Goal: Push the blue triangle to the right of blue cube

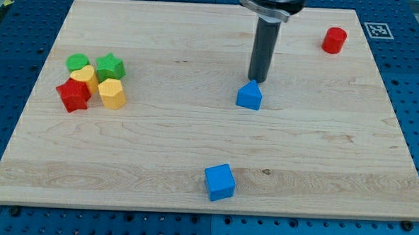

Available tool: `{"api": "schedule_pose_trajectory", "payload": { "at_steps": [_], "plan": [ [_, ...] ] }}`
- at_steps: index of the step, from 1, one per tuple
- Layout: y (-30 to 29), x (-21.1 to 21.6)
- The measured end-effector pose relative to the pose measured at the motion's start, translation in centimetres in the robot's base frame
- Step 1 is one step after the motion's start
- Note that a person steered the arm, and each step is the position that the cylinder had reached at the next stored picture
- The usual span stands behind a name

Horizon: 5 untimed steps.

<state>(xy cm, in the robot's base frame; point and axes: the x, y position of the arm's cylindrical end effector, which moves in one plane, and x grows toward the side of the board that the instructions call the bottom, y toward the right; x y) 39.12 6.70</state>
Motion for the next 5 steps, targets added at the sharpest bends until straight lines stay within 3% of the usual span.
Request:
{"api": "schedule_pose_trajectory", "payload": {
  "at_steps": [1, 2, 3, 4, 5],
  "plan": [
    [-0.5, 1.3],
    [0.3, 6.3],
    [0.3, 7.3],
    [-0.4, 4.9],
    [-0.8, 6.5]
  ]
}}
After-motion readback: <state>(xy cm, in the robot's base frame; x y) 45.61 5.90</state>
